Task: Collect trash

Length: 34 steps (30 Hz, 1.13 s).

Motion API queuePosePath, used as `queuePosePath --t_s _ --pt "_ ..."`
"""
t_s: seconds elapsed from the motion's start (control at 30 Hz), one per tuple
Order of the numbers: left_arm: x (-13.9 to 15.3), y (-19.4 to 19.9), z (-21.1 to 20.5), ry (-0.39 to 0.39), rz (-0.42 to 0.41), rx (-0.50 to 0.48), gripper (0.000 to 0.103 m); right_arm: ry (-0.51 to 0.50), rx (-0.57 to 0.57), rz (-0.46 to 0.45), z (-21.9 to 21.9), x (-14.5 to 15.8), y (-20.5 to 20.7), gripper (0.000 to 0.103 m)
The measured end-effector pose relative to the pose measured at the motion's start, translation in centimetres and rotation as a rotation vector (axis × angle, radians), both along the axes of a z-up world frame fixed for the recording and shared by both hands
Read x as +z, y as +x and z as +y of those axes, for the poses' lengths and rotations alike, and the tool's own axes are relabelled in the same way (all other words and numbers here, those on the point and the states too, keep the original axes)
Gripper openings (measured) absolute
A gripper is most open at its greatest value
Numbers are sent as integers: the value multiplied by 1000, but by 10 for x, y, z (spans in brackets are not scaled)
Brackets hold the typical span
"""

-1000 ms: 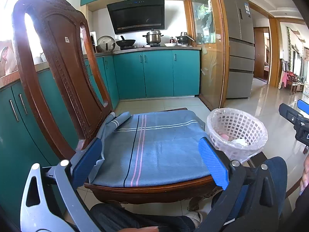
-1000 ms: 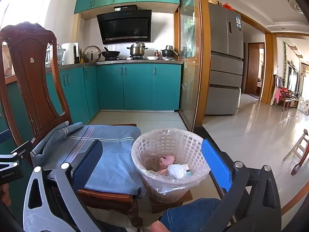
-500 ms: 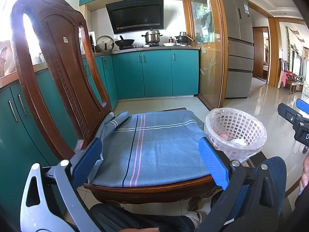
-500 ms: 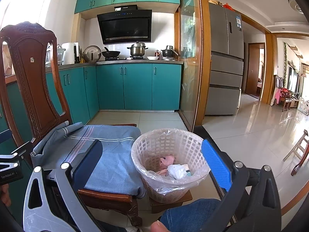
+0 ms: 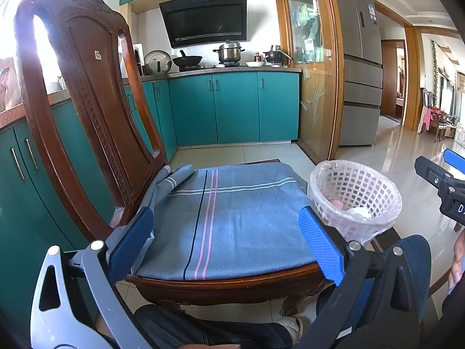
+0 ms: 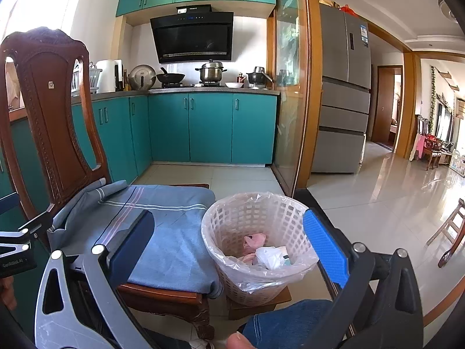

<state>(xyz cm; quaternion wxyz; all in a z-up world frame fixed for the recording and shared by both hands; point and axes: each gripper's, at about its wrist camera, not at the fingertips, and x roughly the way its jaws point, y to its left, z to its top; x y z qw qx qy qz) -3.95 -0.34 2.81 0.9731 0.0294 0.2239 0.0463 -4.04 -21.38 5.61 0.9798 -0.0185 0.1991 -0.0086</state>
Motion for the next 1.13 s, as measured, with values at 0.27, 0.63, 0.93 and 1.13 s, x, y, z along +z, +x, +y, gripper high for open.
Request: queuePosePath --t_s 0.27,0.63,0.93,1.13 --pt "-3 2 -3 2 7 0 100 -2 5 9 2 -1 4 100" --pt "-5 5 -4 -1 22 -1 100 8 7 24 -1 -6 7 100" --pt "-11 12 -3 -5 52 11 100 18 5 43 -3 -12 11 100" --pt "-21 24 8 -2 92 86 100 40 57 64 0 -14 13 100"
